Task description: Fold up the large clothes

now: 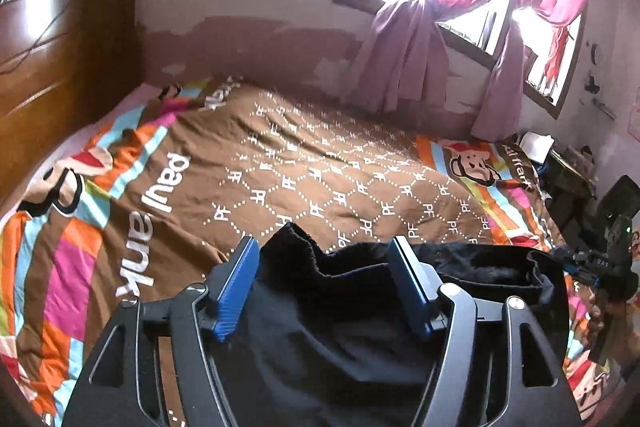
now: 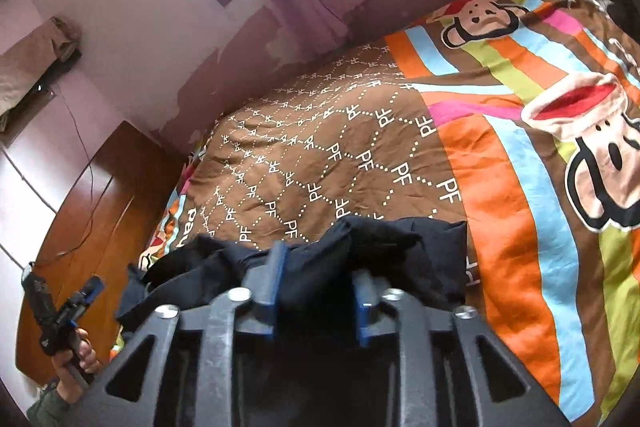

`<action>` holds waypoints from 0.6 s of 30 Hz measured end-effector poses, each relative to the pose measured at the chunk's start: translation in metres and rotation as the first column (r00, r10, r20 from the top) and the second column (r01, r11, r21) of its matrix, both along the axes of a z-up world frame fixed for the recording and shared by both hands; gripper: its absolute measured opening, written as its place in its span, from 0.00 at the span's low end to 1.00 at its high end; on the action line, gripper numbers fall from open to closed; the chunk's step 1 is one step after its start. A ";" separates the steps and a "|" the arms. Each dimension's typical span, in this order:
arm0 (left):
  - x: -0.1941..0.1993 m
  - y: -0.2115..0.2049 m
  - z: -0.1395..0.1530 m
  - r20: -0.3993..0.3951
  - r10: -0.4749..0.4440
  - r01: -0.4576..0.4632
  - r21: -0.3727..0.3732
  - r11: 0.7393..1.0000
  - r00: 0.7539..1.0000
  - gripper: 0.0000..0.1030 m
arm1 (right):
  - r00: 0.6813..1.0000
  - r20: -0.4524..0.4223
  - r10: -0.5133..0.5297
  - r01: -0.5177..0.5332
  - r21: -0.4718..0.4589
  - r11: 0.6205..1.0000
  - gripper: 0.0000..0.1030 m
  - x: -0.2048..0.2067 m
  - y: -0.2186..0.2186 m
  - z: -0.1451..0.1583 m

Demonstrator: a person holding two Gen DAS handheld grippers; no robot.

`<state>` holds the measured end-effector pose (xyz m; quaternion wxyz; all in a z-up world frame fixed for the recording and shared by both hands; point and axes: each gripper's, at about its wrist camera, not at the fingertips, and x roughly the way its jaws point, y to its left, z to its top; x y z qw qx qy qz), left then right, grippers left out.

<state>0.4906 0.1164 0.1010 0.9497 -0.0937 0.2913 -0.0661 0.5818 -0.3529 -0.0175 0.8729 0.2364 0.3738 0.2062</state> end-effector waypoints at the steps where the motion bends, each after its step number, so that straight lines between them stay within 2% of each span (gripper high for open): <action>1: -0.002 -0.002 0.000 0.006 -0.009 0.009 0.014 1.000 1.000 0.61 | 1.000 0.015 -0.008 0.008 -0.020 1.000 0.43 -0.001 0.001 0.003; 3: -0.006 -0.011 -0.004 0.002 -0.033 0.033 0.047 0.998 0.999 0.62 | 0.998 0.054 -0.023 0.025 -0.035 0.999 0.60 -0.005 0.002 0.010; 6: -0.017 -0.026 -0.017 -0.023 -0.109 0.111 0.081 0.991 0.994 0.62 | 0.991 0.137 -0.003 0.020 -0.126 0.992 0.62 -0.018 0.008 0.026; 8: -0.024 -0.036 -0.030 -0.059 -0.169 0.174 0.089 0.981 0.984 0.62 | 0.987 0.155 0.043 -0.020 -0.151 0.988 0.65 -0.029 0.017 0.030; 11: -0.037 -0.053 -0.051 -0.121 -0.263 0.273 0.082 0.958 0.957 0.62 | 0.983 0.111 0.144 -0.127 -0.147 0.981 0.68 -0.046 0.033 0.023; 13: -0.048 -0.066 -0.065 -0.154 -0.322 0.337 0.084 0.938 0.934 0.62 | 0.971 0.059 0.231 -0.219 -0.159 0.963 0.68 -0.061 0.050 0.010; 16: -0.058 -0.084 -0.088 -0.216 -0.384 0.413 0.111 0.904 0.898 0.62 | 0.937 -0.014 0.350 -0.343 -0.236 0.909 0.68 -0.088 0.078 -0.014; 18: -0.060 -0.093 -0.103 -0.232 -0.386 0.426 0.154 0.891 0.893 0.62 | 0.915 -0.033 0.401 -0.394 -0.282 0.875 0.68 -0.100 0.093 -0.028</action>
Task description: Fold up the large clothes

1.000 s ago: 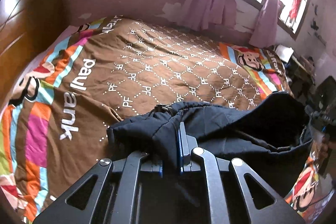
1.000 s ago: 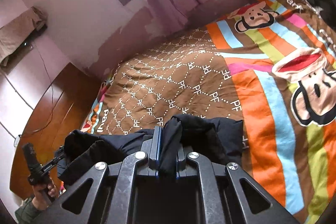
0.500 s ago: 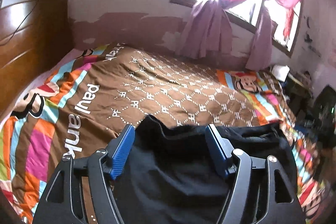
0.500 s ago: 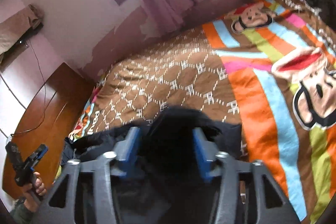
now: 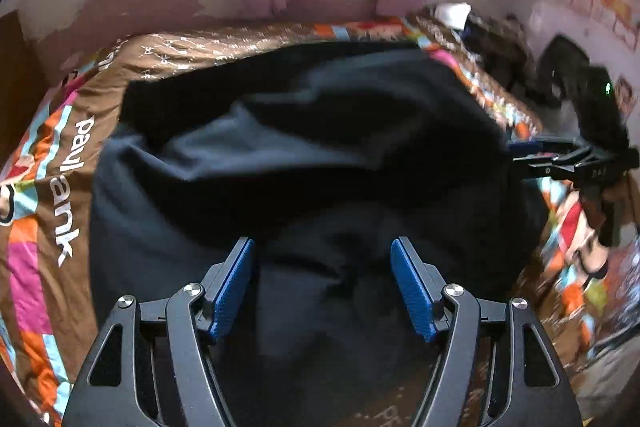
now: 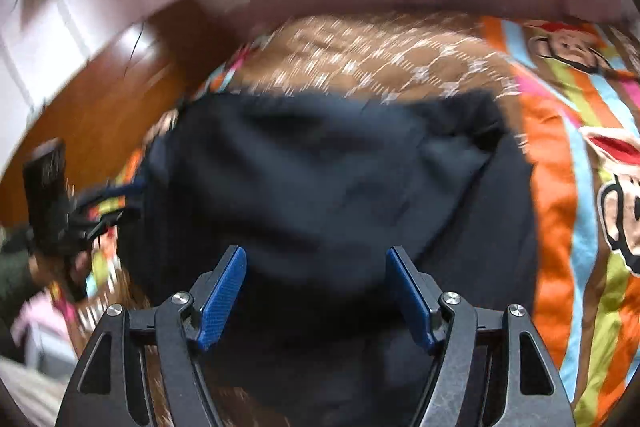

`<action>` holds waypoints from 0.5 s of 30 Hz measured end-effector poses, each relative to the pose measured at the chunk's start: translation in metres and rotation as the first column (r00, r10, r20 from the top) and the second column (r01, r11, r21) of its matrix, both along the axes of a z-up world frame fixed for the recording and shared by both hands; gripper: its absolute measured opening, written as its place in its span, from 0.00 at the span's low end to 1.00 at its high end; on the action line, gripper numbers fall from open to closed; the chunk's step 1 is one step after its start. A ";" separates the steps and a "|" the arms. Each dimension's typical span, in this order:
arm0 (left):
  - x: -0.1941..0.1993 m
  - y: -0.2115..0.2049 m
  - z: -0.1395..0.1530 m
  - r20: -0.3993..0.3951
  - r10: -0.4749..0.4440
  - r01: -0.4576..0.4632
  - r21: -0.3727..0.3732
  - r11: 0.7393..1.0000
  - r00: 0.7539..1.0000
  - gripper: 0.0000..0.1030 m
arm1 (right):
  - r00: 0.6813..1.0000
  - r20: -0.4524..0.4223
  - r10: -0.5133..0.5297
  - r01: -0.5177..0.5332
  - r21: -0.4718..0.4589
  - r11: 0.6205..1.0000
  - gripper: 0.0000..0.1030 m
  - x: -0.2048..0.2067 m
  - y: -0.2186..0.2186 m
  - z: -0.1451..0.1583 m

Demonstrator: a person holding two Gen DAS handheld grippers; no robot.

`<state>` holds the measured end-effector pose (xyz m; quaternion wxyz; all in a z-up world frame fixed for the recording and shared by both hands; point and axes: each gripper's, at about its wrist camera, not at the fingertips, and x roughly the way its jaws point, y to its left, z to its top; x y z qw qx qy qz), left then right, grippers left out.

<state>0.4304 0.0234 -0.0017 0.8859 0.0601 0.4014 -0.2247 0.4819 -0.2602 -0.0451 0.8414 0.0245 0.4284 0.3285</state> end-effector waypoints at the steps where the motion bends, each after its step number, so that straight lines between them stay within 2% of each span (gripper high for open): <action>1: 0.001 -0.003 -0.005 0.003 0.000 0.000 0.011 1.000 1.000 0.62 | 1.000 -0.001 0.013 -0.013 -0.028 1.000 0.68 -0.002 0.007 -0.006; 7: 0.025 -0.011 -0.018 0.018 0.029 -0.029 0.012 1.000 0.999 0.64 | 0.998 0.064 -0.009 0.015 -0.104 0.994 0.68 0.015 0.033 -0.028; 10: 0.045 -0.010 -0.021 0.040 0.057 -0.058 0.027 0.998 0.998 0.66 | 0.992 0.121 -0.027 0.041 -0.108 0.993 0.68 0.038 0.045 -0.030; 15: 0.075 0.004 -0.028 0.040 0.121 -0.122 0.021 0.992 0.992 0.68 | 0.989 0.140 -0.050 0.066 -0.107 0.992 0.68 0.075 0.053 -0.040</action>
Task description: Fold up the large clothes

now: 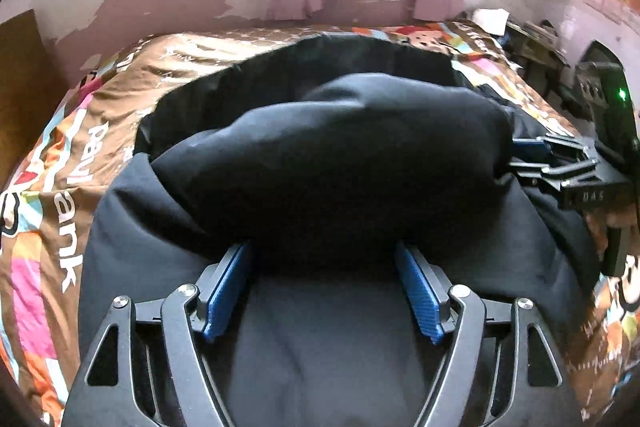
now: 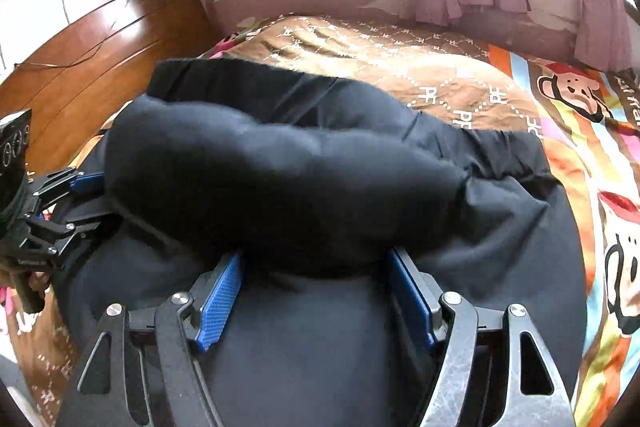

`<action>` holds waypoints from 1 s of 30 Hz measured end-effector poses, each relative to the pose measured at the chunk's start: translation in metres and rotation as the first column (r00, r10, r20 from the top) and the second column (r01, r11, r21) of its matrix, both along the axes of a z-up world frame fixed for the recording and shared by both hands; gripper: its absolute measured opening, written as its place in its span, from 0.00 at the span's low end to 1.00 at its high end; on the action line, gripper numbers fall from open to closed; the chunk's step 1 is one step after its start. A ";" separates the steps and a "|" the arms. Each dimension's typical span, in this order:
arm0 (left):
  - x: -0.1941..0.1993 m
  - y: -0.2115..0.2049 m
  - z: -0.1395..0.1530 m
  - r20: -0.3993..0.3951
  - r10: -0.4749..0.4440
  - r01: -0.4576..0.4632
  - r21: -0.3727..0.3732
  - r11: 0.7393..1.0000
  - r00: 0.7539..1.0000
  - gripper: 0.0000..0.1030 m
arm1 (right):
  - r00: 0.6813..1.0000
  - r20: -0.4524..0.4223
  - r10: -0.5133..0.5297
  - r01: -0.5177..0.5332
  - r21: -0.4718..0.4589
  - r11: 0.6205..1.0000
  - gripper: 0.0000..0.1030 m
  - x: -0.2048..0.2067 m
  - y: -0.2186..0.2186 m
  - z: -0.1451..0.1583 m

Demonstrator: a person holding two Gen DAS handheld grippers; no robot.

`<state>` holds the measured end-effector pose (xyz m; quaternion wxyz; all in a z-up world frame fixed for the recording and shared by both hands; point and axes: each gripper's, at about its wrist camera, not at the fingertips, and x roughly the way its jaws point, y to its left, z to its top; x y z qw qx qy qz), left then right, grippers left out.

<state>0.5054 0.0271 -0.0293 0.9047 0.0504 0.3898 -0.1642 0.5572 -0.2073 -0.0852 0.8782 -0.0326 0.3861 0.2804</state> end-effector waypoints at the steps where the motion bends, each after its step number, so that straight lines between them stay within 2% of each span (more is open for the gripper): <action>1: 0.007 0.001 0.000 0.001 0.010 -0.010 -0.001 1.000 1.000 0.69 | 1.000 0.000 -0.003 0.003 -0.003 1.000 0.69 0.005 0.001 -0.001; 11: 0.052 0.014 0.004 -0.034 0.108 -0.109 -0.029 0.994 0.994 0.74 | 0.995 -0.027 -0.091 0.091 -0.009 0.996 0.69 0.061 -0.001 -0.011; 20: 0.076 0.024 -0.008 -0.099 0.159 -0.164 -0.039 0.986 0.982 0.81 | 0.990 -0.065 -0.126 0.124 -0.035 0.992 0.68 0.084 0.001 -0.027; 26: 0.063 0.022 -0.011 -0.032 0.162 -0.163 -0.039 0.986 0.986 0.84 | 0.989 -0.055 -0.134 0.136 0.024 0.990 0.70 0.080 -0.007 -0.029; 28: 0.055 0.025 -0.008 -0.005 0.167 -0.166 -0.064 0.984 0.986 0.84 | 0.989 -0.029 -0.142 0.144 0.066 0.987 0.71 0.069 -0.014 -0.022; 30: 0.041 0.032 0.003 0.030 0.169 -0.164 -0.130 0.978 0.985 0.83 | 0.986 0.001 -0.169 0.168 0.103 0.980 0.71 0.056 -0.024 -0.012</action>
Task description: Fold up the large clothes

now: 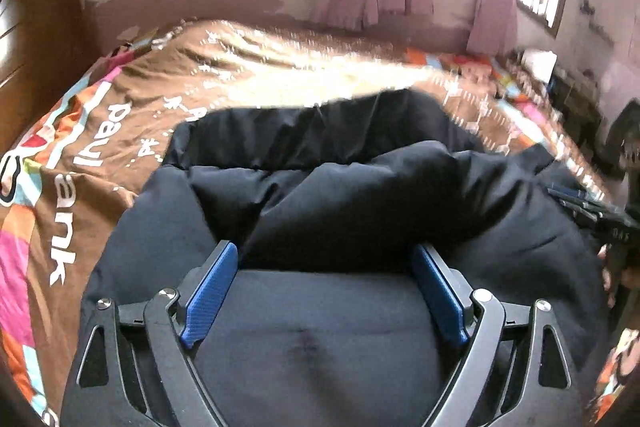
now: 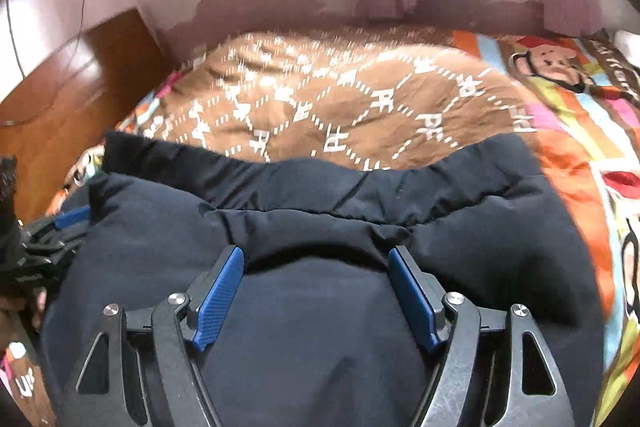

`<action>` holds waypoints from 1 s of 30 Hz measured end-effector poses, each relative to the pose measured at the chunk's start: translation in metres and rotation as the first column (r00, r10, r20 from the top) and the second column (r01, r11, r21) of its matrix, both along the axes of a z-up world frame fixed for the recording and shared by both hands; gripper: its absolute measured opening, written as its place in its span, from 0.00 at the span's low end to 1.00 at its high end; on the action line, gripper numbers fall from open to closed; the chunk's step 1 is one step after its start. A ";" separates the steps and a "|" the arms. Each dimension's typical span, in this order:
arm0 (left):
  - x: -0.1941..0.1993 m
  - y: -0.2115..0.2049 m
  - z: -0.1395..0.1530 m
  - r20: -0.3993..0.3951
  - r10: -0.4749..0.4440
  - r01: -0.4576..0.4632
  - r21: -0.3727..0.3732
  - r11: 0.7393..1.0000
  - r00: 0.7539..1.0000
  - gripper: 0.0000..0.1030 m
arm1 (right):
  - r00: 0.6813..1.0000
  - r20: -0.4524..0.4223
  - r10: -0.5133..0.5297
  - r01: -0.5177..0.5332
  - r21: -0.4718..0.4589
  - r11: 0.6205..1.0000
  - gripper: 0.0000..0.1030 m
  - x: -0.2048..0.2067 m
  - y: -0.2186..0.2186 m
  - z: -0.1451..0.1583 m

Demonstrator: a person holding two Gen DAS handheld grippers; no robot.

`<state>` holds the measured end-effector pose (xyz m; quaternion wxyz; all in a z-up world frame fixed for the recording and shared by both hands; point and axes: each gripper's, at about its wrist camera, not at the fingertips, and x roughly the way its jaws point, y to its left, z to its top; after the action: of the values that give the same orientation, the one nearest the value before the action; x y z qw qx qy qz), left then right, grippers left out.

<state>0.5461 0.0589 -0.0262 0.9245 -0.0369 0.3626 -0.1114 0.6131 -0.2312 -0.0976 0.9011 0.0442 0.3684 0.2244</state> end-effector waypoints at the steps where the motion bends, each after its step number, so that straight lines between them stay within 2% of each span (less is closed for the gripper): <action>1: -0.006 0.002 0.006 0.021 -0.017 0.018 -0.041 0.999 1.000 0.83 | 1.000 0.014 -0.003 0.003 0.026 1.000 0.71 -0.007 -0.006 0.005; 2: -0.015 0.005 0.013 0.046 -0.041 0.045 -0.093 0.995 0.998 0.83 | 1.000 0.025 0.003 -0.004 0.045 0.999 0.71 -0.015 -0.010 0.009; 4: -0.027 0.003 0.025 0.068 -0.080 0.087 -0.111 0.990 0.995 0.83 | 0.998 0.058 0.034 -0.037 0.047 0.998 0.72 -0.035 -0.015 0.016; 8: -0.044 -0.021 0.034 0.054 -0.225 0.228 -0.057 0.972 0.973 0.83 | 0.983 0.117 0.140 -0.141 -0.006 0.990 0.73 -0.079 -0.011 0.028; 11: -0.047 -0.041 0.025 0.019 -0.284 0.284 0.000 0.959 0.959 0.83 | 0.972 0.098 0.212 -0.210 -0.026 0.977 0.73 -0.098 -0.002 0.025; 13: -0.038 -0.055 0.014 -0.016 -0.256 0.257 0.079 0.963 0.967 0.83 | 0.968 0.078 0.240 -0.235 -0.062 0.970 0.73 -0.102 0.006 0.017; 14: -0.032 -0.058 0.011 -0.023 -0.242 0.243 0.093 0.965 0.970 0.84 | 0.965 0.082 0.249 -0.241 -0.097 0.966 0.74 -0.103 0.010 0.013; 20: 0.007 -0.056 0.004 -0.056 -0.128 0.130 0.026 0.991 0.990 0.84 | 0.973 0.043 0.226 -0.220 -0.112 0.969 0.84 -0.069 0.025 0.003; 24: 0.017 -0.052 0.001 -0.076 -0.097 0.102 0.060 0.993 0.992 0.84 | 0.980 -0.008 0.200 -0.200 -0.071 0.977 0.87 -0.042 0.019 -0.008; 30: 0.020 -0.047 -0.003 -0.071 -0.063 0.068 0.078 0.995 0.996 0.84 | 0.984 -0.024 0.177 -0.179 -0.079 0.981 0.87 -0.025 0.017 -0.011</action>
<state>0.5660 0.0118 -0.0291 0.9082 0.0084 0.3992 -0.1257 0.5876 -0.2147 -0.1088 0.8752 -0.0234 0.3874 0.2887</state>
